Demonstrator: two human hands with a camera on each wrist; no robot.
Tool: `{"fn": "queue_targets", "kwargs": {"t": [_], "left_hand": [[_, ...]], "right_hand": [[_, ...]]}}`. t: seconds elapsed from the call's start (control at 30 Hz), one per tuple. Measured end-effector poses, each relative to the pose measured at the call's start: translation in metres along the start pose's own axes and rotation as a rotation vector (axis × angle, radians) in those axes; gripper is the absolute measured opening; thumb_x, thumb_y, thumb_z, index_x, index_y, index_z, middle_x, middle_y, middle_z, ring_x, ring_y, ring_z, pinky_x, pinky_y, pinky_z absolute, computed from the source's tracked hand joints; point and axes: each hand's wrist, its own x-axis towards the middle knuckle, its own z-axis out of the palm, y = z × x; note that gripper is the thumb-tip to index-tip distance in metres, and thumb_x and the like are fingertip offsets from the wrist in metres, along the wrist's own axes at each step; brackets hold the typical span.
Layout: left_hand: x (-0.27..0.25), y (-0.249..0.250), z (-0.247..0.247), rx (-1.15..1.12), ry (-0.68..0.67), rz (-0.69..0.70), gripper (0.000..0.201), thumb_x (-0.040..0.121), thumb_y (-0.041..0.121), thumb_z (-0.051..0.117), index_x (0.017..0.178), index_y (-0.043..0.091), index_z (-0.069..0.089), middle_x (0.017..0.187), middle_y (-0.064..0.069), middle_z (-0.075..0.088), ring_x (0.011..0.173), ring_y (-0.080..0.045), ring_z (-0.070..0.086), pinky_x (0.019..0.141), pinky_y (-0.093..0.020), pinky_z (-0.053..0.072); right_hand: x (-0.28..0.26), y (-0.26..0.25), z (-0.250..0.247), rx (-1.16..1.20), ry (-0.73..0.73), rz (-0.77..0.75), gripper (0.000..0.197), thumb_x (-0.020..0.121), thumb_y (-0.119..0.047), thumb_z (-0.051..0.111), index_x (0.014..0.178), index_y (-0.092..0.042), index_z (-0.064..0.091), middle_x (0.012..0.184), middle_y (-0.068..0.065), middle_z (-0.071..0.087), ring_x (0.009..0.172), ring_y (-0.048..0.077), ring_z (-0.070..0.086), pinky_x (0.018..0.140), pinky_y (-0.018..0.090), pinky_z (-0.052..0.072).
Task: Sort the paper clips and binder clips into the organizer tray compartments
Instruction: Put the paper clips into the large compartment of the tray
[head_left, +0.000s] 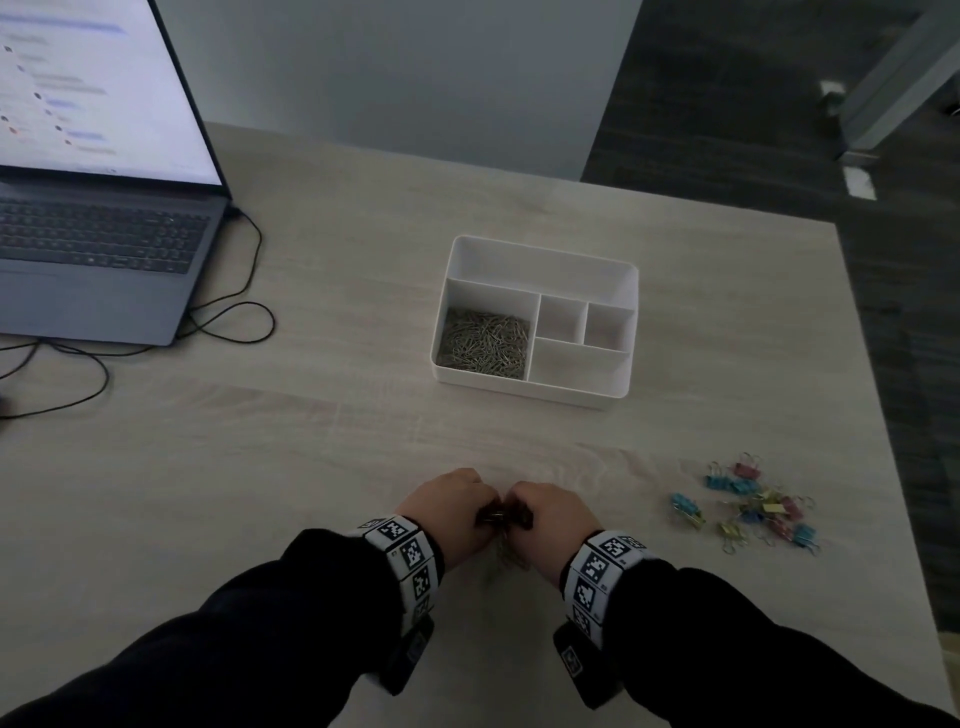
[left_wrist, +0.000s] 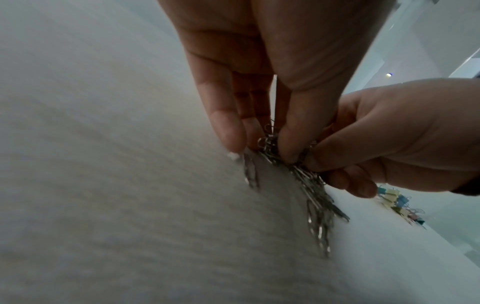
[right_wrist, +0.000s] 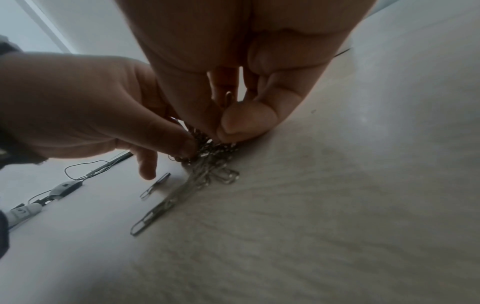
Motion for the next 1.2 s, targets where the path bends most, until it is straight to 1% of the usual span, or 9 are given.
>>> {"fn": "queue_targets", "kwargs": {"t": [0.17,0.3,0.4,0.53,0.7,0.77,0.93,1.07,1.2], "left_hand": [[0.008,-0.005,-0.013,-0.003,-0.011,0.023,0.029,0.078,0.033,0.059,0.103,0.026,0.071,0.096,-0.005,0.068,0.096,-0.024,0.060,0.082,-0.029,0.045],[0.012,-0.009,-0.033,-0.116,0.044,0.037,0.039,0.070,0.039,0.053,0.102,0.028,0.073,0.096,-0.001,0.072,0.093,-0.017,0.063,0.076,-0.021,0.041],[0.014,-0.011,-0.058,-0.241,0.097,0.032,0.032,0.069,0.033,0.060,0.097,0.025,0.076,0.088,-0.003,0.072,0.078,-0.008,0.061,0.071,-0.021,0.048],[0.029,-0.015,-0.092,-0.338,0.196,0.009,0.018,0.076,0.017,0.073,0.091,0.024,0.077,0.079,-0.002,0.071,0.057,-0.008,0.062,0.061,-0.025,0.055],[0.056,-0.023,-0.133,-0.326,0.334,0.006,0.016,0.078,0.022,0.073,0.091,0.030,0.076,0.078,0.000,0.069,0.053,-0.012,0.064,0.060,-0.029,0.057],[0.065,-0.025,-0.145,-0.254,0.358,0.007,0.017,0.079,0.025,0.071,0.093,0.031,0.076,0.079,0.002,0.070,0.055,-0.008,0.061,0.065,-0.028,0.055],[0.080,-0.027,-0.160,-0.106,0.398,-0.024,0.018,0.082,0.026,0.065,0.096,0.030,0.075,0.084,0.001,0.072,0.077,-0.017,0.064,0.073,-0.028,0.051],[0.081,-0.030,-0.156,-0.064,0.427,-0.045,0.018,0.085,0.031,0.063,0.100,0.027,0.073,0.092,0.000,0.073,0.085,-0.021,0.065,0.076,-0.032,0.051],[0.070,-0.032,-0.152,-0.114,0.503,-0.033,0.023,0.089,0.023,0.061,0.109,0.020,0.072,0.106,-0.005,0.072,0.100,-0.024,0.063,0.088,-0.031,0.048]], "right_hand": [[0.004,0.000,-0.009,0.150,-0.009,0.078,0.017,0.078,-0.020,0.062,0.094,-0.022,0.067,0.087,0.000,0.065,0.085,0.025,0.065,0.077,0.034,0.053],[0.013,-0.001,-0.018,0.365,0.032,0.127,0.016,0.071,-0.013,0.066,0.079,-0.026,0.066,0.069,-0.003,0.065,0.057,0.022,0.067,0.056,0.036,0.059],[0.024,-0.008,-0.034,0.464,0.079,0.117,0.019,0.072,-0.005,0.064,0.074,-0.024,0.064,0.059,-0.002,0.063,0.048,0.019,0.064,0.050,0.035,0.058],[0.046,-0.022,-0.064,0.576,0.145,0.086,0.023,0.077,-0.001,0.066,0.073,-0.024,0.064,0.056,-0.004,0.061,0.045,0.011,0.059,0.052,0.035,0.057],[0.082,-0.040,-0.102,0.636,0.224,0.050,0.016,0.079,-0.001,0.066,0.080,-0.018,0.065,0.063,0.002,0.063,0.052,0.016,0.061,0.060,0.044,0.059],[0.092,-0.046,-0.114,0.621,0.237,0.054,0.014,0.079,-0.003,0.066,0.084,-0.016,0.065,0.065,0.002,0.064,0.055,0.016,0.063,0.061,0.042,0.061],[0.115,-0.050,-0.118,0.579,0.279,0.080,0.014,0.078,-0.006,0.065,0.086,-0.018,0.064,0.064,0.003,0.066,0.054,0.019,0.064,0.062,0.047,0.061],[0.119,-0.051,-0.114,0.626,0.312,0.093,0.016,0.080,-0.013,0.068,0.087,-0.027,0.064,0.078,0.000,0.068,0.068,0.023,0.069,0.064,0.049,0.061],[0.106,-0.043,-0.114,0.569,0.357,0.045,0.018,0.081,-0.020,0.067,0.096,-0.030,0.067,0.090,-0.007,0.071,0.076,0.020,0.070,0.071,0.045,0.061]]}}
